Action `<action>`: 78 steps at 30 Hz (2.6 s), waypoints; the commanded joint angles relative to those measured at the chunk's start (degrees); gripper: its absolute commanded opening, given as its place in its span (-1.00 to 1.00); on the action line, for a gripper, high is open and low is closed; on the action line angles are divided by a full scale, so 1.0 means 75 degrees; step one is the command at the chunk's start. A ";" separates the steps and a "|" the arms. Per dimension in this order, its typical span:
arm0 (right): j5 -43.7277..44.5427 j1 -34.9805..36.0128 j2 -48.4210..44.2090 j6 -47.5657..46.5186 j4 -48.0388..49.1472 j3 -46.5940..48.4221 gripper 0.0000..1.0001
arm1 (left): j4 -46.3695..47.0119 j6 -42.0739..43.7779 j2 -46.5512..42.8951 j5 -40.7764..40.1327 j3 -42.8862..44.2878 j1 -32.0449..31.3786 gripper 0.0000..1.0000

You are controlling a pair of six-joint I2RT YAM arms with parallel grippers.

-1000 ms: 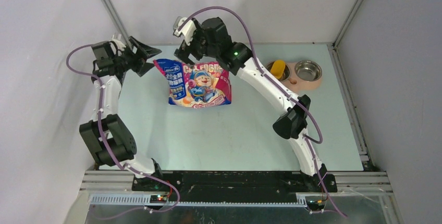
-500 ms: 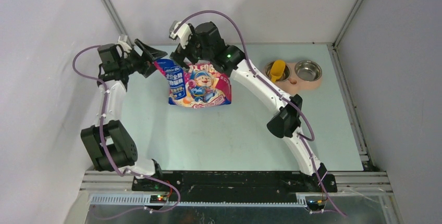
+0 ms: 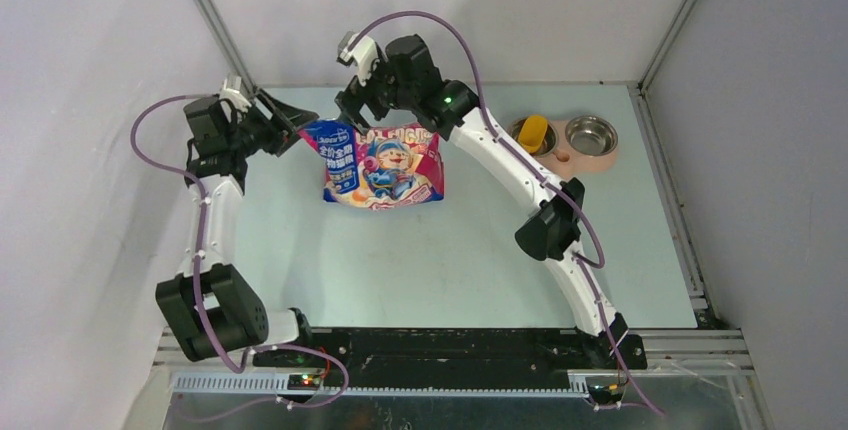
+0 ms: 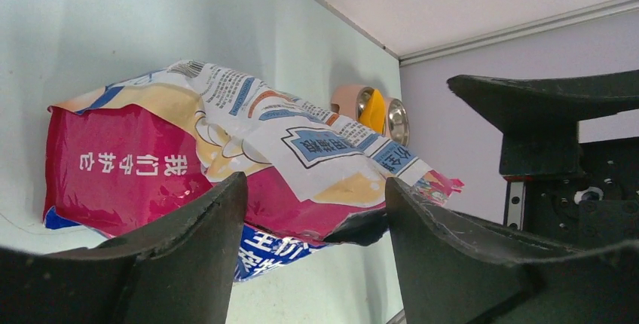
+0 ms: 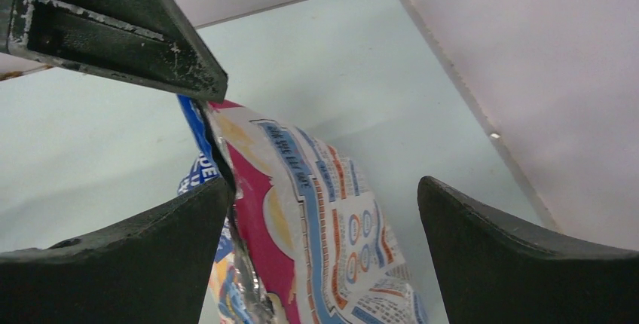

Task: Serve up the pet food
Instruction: Open the pet food bag at the center of the board.

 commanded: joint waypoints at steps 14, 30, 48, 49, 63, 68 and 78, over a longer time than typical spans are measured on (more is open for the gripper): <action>-0.1111 0.0071 -0.0441 0.0453 -0.0259 0.0130 0.99 | -0.0939 0.0783 -0.1179 -0.0014 -0.0311 -0.0543 0.50; -0.0304 -0.0026 -0.0284 0.0499 0.0034 0.0277 0.99 | -0.1495 0.1242 -0.1396 -0.0320 -0.0021 -0.0567 0.66; -0.0355 -0.0102 -0.0351 0.0450 0.0024 0.0307 0.99 | -0.2082 0.1738 -0.1416 -0.0412 0.0074 -0.0245 0.84; -0.0364 -0.0098 -0.0362 0.0447 0.0013 0.0325 0.99 | -0.2072 0.1710 -0.1376 -0.0294 0.0109 -0.0184 0.83; -0.0379 -0.0095 -0.0363 0.0377 -0.0061 0.0318 0.99 | -0.1271 0.0835 -0.1027 0.0322 0.0423 0.0479 0.84; -0.0385 -0.0086 -0.0342 0.0375 -0.0095 0.0353 0.99 | -0.1334 0.1078 -0.0836 0.0034 0.0234 0.0461 0.84; -0.0426 -0.0104 -0.0326 0.0362 -0.0135 0.0335 0.99 | -0.1395 0.1261 -0.0492 -0.0145 0.0361 0.0464 0.83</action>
